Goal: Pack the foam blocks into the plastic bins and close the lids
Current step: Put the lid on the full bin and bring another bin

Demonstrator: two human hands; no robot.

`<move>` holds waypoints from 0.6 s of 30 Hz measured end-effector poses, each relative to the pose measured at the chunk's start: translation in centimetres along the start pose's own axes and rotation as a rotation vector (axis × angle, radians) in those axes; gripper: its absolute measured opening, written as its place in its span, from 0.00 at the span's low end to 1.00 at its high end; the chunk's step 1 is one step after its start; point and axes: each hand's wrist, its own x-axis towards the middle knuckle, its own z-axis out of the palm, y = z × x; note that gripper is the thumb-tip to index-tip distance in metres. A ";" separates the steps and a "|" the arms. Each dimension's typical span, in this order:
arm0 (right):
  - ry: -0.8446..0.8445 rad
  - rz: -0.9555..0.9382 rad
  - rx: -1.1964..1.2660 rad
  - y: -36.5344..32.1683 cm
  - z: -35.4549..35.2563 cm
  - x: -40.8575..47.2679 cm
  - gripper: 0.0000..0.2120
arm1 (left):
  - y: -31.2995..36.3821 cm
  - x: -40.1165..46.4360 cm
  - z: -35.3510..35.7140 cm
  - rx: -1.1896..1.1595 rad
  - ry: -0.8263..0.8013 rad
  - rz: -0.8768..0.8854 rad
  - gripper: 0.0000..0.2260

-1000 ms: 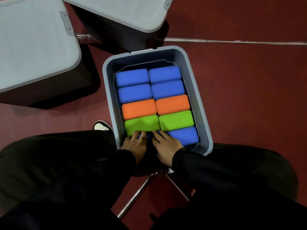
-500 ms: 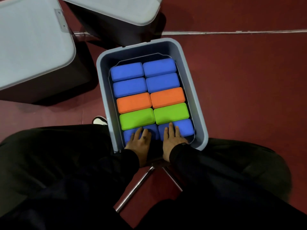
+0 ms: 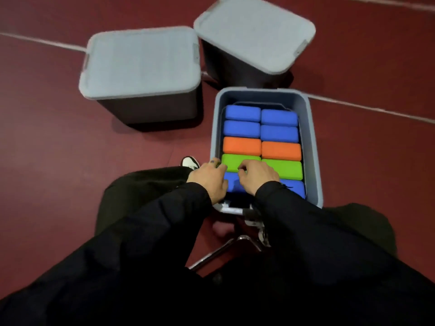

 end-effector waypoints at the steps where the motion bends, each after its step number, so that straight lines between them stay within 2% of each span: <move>1: 0.035 -0.006 0.022 -1.1 -0.5 -0.5 0.13 | -0.5 -0.8 -1.1 -0.001 0.025 -0.005 0.18; 11: 0.148 -0.248 0.030 -13.7 -5.4 -5.2 0.12 | -6.2 -7.8 -9.1 -0.140 0.253 -0.120 0.16; 14: 0.104 -0.367 0.034 -18.3 -5.3 -6.0 0.13 | -9.2 -10.6 -10.2 -0.279 0.337 -0.203 0.14; 18: 0.062 -0.523 0.026 -24.8 -3.9 -7.5 0.13 | -14.6 -15.7 -10.0 -0.497 0.539 -0.330 0.15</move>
